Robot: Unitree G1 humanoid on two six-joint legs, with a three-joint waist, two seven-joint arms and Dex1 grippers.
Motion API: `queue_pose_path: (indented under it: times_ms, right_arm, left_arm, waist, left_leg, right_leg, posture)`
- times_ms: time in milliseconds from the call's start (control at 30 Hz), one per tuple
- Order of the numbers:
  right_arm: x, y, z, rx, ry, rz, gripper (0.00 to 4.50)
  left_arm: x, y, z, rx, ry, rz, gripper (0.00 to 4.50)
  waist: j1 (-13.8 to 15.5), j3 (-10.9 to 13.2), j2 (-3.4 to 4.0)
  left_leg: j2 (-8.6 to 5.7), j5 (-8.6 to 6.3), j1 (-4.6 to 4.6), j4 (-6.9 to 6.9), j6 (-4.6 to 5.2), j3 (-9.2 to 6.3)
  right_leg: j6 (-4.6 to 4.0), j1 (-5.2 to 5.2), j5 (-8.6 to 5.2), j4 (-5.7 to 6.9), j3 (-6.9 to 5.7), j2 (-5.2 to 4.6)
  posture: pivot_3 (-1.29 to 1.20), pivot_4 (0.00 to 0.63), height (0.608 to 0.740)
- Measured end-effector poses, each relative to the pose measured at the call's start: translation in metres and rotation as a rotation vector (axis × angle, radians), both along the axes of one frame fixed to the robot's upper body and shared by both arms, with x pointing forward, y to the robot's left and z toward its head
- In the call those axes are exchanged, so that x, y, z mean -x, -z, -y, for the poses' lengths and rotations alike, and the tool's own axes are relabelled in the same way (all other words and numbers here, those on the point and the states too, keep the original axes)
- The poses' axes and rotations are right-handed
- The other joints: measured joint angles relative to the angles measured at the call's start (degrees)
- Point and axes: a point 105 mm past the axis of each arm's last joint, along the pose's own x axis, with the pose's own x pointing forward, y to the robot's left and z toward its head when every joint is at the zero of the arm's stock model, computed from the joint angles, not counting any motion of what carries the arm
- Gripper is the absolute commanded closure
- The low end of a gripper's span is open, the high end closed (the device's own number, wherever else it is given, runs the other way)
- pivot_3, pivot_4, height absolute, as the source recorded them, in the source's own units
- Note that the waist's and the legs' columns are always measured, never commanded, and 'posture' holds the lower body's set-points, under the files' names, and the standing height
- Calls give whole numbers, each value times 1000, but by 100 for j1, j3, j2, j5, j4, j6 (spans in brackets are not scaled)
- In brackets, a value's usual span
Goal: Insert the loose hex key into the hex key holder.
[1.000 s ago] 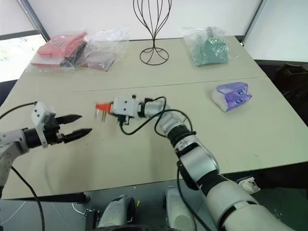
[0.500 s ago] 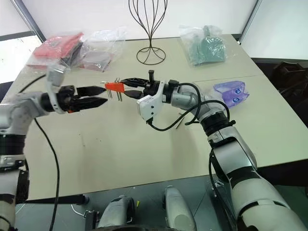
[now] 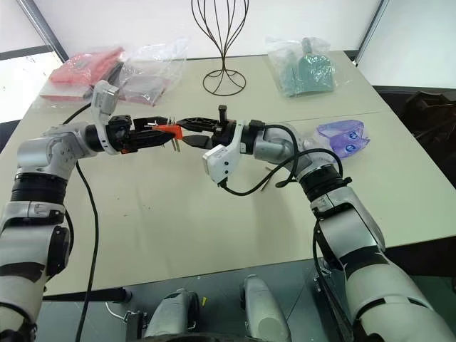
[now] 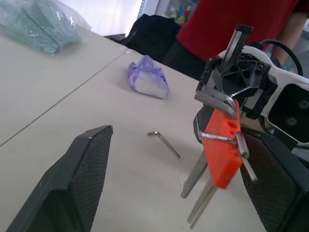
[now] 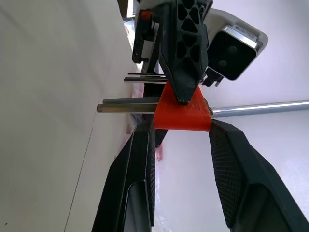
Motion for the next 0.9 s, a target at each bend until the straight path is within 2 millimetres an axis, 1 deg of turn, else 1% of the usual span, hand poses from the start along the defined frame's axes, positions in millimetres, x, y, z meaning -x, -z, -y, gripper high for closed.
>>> queue_pose_path:
  times_ms: [67,133,167,300,333,367,900]
  right_arm:
    - [1,-1,0,-5,-1,0,3465]
    - [2,-1,-1,-7,-6,4,3465]
    - [2,0,-1,-6,-5,1,3465]
    - [-3,3,1,-5,31,-23,3465]
    - [-4,3,2,-5,40,-26,3465]
    - [-5,4,2,-4,45,-28,3465]
    - [-6,6,5,-12,51,-54,3465]
  left_arm:
    - [1,2,1,-14,8,0,437]
    - [1,4,3,-22,20,-2,996]
    - [2,4,5,-23,29,-2,1360]
    - [5,6,11,-24,74,3,3413]
    - [5,6,13,-21,84,6,4008]
    - [6,6,15,-20,93,13,4457]
    - [5,6,18,-39,93,43,4490]
  waist:
    - [8,0,0]
    - [12,0,0]
    - [13,0,0]
    - [14,0,0]
    - [14,0,0]
    - [14,0,0]
    - [10,0,0]
  left_leg:
    - [-1,0,0,1,0,0]
    - [-1,0,0,1,0,0]
    - [-1,0,0,2,0,1]
    - [-1,0,-1,2,0,1]
    - [-1,0,-1,2,0,0]
    - [-1,0,-1,2,0,0]
    - [-1,0,0,2,0,0]
  right_leg:
    - [0,1,0,0,0,-2]
    - [0,1,0,0,0,-2]
    - [0,1,0,-1,0,-2]
    - [0,1,0,0,0,-2]
    - [0,1,0,0,0,-2]
    - [0,1,0,0,0,-2]
    - [1,1,0,1,1,-1]
  posture:
    - [0,150,740]
    - [0,150,740]
    - [0,150,740]
    - [0,150,740]
    - [0,150,740]
    - [0,150,740]
    - [0,150,740]
